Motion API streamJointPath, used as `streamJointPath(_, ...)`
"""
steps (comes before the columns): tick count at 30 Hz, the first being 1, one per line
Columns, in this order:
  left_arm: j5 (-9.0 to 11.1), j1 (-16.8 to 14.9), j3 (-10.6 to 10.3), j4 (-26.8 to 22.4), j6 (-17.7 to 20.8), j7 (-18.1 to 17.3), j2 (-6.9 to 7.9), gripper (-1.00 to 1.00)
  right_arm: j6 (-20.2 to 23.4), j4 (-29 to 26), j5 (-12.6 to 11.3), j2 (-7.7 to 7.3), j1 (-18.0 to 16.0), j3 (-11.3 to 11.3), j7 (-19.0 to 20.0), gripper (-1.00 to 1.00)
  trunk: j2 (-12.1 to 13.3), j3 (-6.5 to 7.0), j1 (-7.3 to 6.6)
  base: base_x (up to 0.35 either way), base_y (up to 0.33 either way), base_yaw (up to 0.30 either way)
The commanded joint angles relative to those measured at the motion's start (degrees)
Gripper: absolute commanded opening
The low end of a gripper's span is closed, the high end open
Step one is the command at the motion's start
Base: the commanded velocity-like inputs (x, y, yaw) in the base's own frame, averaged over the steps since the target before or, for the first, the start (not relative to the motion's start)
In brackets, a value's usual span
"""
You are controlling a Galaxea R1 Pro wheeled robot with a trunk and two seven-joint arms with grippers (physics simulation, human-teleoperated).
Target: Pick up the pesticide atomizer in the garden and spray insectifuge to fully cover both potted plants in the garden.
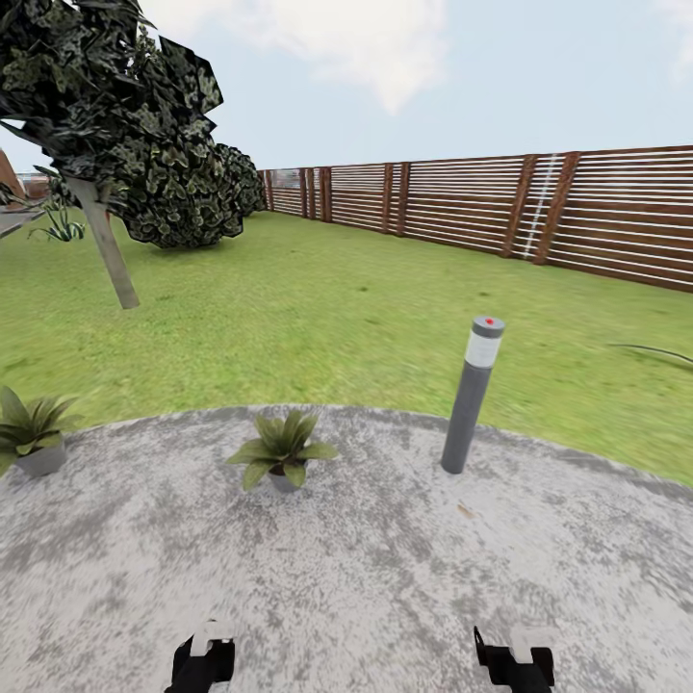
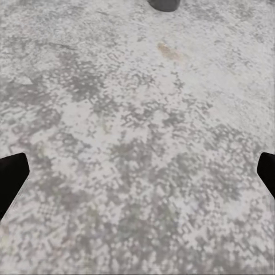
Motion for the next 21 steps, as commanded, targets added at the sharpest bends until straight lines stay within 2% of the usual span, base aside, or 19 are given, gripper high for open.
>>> streamJointPath(1, 0.1, 0.0, 0.1, 0.0, -0.2, 0.0, -0.01, -1.00, -0.1, 0.0, 0.1, 0.07, 0.0, 0.0, -0.2, 1.00, 0.0, -0.05, 0.02, 0.130, 0.000, 0.002)
streamJointPath(21, -0.3, -0.6, -0.4, -1.2, 0.0, -0.5, 0.41, -1.00, 0.0, -0.1, 0.7, -0.11, 0.0, 0.3, -0.1, 1.00, 0.0, -0.05, 0.02, 0.005, 0.000, 0.000)
